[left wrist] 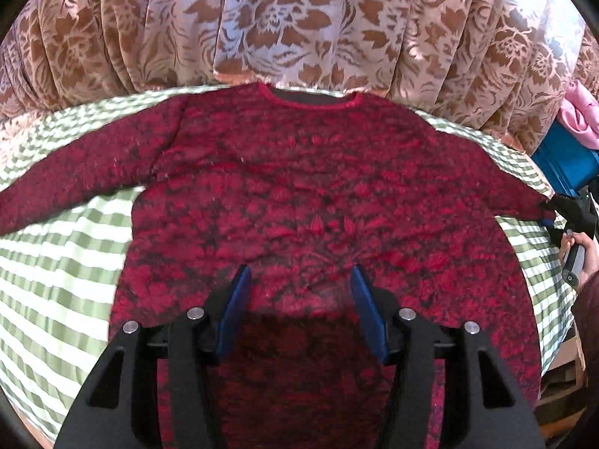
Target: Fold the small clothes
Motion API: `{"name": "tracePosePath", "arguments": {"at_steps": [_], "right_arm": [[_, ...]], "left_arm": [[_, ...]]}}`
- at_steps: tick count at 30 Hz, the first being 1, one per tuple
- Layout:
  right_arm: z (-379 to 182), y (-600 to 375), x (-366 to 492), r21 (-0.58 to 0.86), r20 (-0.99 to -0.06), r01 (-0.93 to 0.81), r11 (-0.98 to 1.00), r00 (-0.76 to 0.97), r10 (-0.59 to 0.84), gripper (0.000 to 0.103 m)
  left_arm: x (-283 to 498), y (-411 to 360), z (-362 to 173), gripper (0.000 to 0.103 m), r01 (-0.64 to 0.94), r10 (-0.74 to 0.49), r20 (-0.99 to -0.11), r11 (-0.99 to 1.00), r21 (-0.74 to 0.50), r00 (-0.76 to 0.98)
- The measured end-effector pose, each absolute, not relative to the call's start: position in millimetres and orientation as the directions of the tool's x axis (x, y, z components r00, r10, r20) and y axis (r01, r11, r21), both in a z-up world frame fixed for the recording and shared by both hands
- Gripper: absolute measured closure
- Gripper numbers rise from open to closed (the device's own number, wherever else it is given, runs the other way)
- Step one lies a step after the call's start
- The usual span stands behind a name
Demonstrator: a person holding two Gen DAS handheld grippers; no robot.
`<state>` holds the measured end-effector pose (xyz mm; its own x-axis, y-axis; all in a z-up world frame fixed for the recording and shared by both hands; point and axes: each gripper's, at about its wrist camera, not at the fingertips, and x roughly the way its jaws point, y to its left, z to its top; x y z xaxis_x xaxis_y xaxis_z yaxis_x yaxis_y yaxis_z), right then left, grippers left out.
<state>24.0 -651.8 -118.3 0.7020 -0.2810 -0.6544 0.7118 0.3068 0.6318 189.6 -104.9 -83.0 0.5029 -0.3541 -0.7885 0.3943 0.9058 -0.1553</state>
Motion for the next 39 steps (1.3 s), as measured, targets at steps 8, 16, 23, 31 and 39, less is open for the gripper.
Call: {"name": "tracePosePath", "arguments": {"at_steps": [8,16,23,31,39], "right_arm": [[-108.5,-682.5,46.3,0.323,-0.763,0.853,0.410,0.491,-0.421,0.094],[-61.9,-638.2,55.4,0.332,-0.682,0.774,0.539,0.592,-0.429,0.094],[-13.2,-552.6,119.5,0.322,-0.605,0.579,0.749,0.734,-0.307,0.094],[-17.0,-405.1,228.1,0.281,-0.629,0.291,0.914,0.776,-0.053,0.094],[-44.7,-272.7,283.5,0.281,-0.689,0.033,0.959,0.703,0.177,0.059]], "left_arm": [[196.9,-106.6,-107.4,0.045,0.321,-0.313,-0.829,0.931,-0.172,0.464],[198.8,-98.9,-96.9,0.043,0.322,-0.377,-0.803,0.915,-0.244,0.462],[201.5,-76.6,-83.9,0.043,0.307,-0.439,-0.768,0.895,-0.325,0.466],[204.7,-49.0,-75.3,0.043,0.267,-0.483,-0.732,0.876,-0.402,0.480],[215.7,-32.8,-70.1,0.043,0.255,-0.508,-0.711,0.861,-0.441,0.486]]}}
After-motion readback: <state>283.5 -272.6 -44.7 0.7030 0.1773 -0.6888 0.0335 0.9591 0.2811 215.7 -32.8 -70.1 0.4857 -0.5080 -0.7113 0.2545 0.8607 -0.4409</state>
